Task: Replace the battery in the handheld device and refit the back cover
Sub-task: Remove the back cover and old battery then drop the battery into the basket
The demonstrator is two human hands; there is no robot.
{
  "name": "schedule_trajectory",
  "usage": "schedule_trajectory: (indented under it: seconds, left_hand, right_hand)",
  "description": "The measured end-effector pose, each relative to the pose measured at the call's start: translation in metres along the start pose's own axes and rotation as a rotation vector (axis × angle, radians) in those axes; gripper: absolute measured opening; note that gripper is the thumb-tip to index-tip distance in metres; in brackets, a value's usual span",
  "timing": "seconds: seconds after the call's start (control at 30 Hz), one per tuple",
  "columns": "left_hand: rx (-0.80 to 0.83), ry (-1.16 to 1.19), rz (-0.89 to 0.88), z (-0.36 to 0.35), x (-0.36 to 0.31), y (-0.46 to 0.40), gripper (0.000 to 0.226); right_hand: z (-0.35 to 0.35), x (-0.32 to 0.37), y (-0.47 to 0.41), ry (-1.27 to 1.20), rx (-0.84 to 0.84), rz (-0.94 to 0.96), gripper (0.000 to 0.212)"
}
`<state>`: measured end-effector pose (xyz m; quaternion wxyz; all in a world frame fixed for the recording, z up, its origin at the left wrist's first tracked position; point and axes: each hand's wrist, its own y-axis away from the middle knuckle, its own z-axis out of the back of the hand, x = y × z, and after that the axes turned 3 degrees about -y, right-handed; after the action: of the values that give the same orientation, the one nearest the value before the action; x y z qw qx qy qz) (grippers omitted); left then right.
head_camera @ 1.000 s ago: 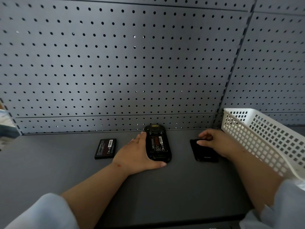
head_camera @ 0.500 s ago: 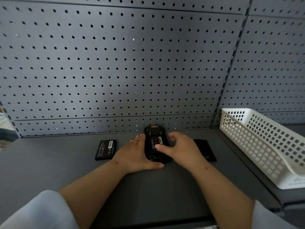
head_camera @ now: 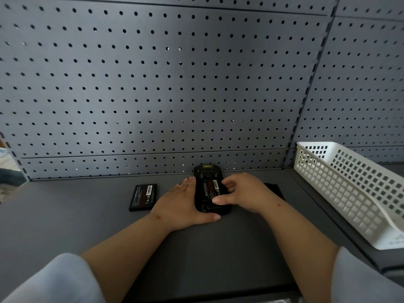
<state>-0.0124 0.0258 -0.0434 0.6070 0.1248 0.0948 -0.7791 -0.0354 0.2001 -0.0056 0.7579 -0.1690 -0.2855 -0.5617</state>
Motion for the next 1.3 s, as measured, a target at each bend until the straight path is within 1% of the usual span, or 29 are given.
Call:
schedule_trajectory:
  seconds: [0.13, 0.27, 0.53, 0.73, 0.83, 0.9, 0.97, 1.03, 1.17, 1.23, 1.3]
  left_hand:
    - [0.003, -0.016, 0.0, 0.0, 0.0, 0.001, 0.114]
    - [-0.005, -0.018, -0.004, 0.0, 0.0, 0.0, 0.115]
    - [-0.013, -0.027, -0.021, 0.0, 0.0, 0.001, 0.112]
    - [-0.015, -0.015, -0.025, 0.0, 0.0, 0.001, 0.111]
    - [-0.004, -0.01, -0.023, 0.001, 0.0, 0.001, 0.111]
    - [-0.004, -0.015, -0.02, 0.001, 0.0, 0.0, 0.114]
    - [-0.014, -0.013, -0.019, 0.0, 0.0, 0.0, 0.113]
    - [-0.028, -0.005, -0.02, 0.0, 0.0, 0.0, 0.108]
    - [-0.047, 0.0, -0.027, -0.001, 0.001, 0.0, 0.107]
    - [-0.047, -0.003, -0.023, -0.001, 0.001, -0.001, 0.108]
    - [-0.04, -0.012, -0.02, -0.001, 0.001, -0.001, 0.108]
  right_hand:
    - [0.002, 0.002, -0.006, 0.074, 0.009, 0.012, 0.063]
    - [0.002, -0.001, -0.006, 0.125, 0.014, 0.078, 0.058]
    - [-0.008, -0.015, -0.002, 0.172, -0.082, 0.221, 0.059]
    - [-0.013, -0.019, -0.002, 0.357, -0.135, 0.268, 0.061]
    - [-0.017, -0.02, -0.003, 0.419, -0.183, 0.292, 0.057]
    - [-0.019, -0.02, -0.004, 0.378, -0.247, 0.289, 0.054]
    - [-0.021, -0.019, -0.005, 0.303, -0.315, 0.278, 0.05]
    - [-0.022, -0.016, -0.003, 0.201, -0.389, 0.253, 0.047]
    - [-0.027, -0.009, 0.001, -0.012, -0.518, 0.185, 0.039]
    - [-0.029, -0.005, 0.003, -0.15, -0.542, 0.124, 0.035]
    - [-0.032, -0.002, 0.004, -0.324, -0.522, 0.035, 0.033]
